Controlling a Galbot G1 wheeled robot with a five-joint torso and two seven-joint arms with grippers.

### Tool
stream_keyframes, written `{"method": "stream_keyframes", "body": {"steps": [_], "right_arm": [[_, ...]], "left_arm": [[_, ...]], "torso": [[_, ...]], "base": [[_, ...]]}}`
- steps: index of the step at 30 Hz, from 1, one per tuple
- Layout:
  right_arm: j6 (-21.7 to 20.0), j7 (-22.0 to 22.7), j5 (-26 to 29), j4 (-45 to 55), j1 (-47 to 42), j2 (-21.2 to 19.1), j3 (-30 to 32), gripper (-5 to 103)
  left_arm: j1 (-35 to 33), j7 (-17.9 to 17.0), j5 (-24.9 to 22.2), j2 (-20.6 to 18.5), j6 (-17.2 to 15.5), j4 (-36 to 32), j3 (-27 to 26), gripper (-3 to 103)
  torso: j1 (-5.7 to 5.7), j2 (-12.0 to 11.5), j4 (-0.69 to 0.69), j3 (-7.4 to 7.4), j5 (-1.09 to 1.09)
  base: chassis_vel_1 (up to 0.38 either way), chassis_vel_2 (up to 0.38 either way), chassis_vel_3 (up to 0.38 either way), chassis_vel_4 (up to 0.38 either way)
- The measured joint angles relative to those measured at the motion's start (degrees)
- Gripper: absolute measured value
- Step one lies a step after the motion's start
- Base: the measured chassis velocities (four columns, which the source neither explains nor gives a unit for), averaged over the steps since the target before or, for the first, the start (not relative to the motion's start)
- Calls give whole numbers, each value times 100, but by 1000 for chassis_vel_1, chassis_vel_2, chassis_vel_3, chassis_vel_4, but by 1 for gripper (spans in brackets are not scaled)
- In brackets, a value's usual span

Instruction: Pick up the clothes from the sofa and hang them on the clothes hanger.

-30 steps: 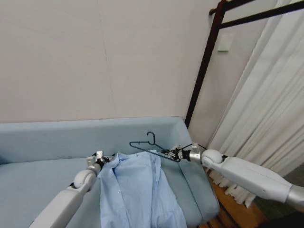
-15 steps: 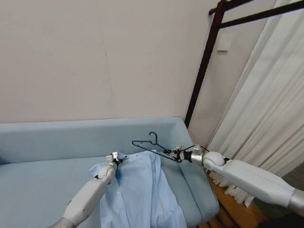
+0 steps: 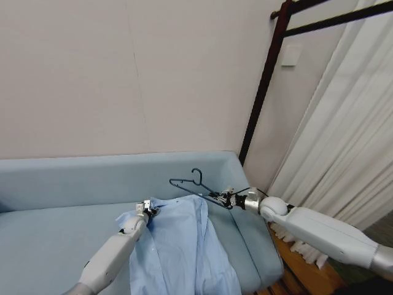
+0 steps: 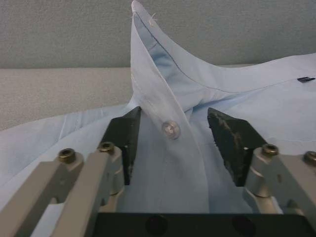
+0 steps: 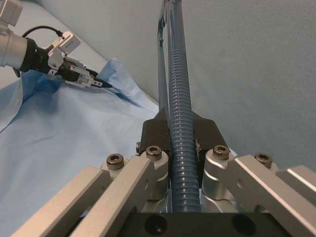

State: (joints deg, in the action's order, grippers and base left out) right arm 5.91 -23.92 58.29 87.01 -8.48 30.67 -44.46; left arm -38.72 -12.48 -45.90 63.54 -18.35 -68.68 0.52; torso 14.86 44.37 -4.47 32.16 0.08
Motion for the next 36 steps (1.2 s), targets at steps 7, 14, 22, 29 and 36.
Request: {"method": "stream_keyframes", "body": {"steps": [7,14,22,29,36], "right_arm": [[12,-243,123,-26,75,-94,-112,8],[-124,-566,279,-40,185,-73,-230,8],[-342,-910,291,-179,169,24,-313,8],[-397,-987,333,-267,102,74,-301,8],[-865,-1396,685,-224,124,16,-365,8]], "left_arm": [[-103,-61,148,-124,120,-244,-2,22],[-223,-99,65,-508,148,-723,-27,1],[-396,-235,-64,-931,150,-1297,-67,1],[-493,-186,-144,-1195,179,-1606,-138,1],[-465,-33,-131,-1389,361,-2039,-220,1]], "torso": [[0,0,0,0,-1],[0,1,1,0,-1],[0,1,1,0,-1],[0,1,2,0,-1],[-1,1,-2,0,-1]], "base": [[0,0,0,0],[0,0,0,0],[0,0,0,0],[0,0,0,0],[0,0,0,0]]}}
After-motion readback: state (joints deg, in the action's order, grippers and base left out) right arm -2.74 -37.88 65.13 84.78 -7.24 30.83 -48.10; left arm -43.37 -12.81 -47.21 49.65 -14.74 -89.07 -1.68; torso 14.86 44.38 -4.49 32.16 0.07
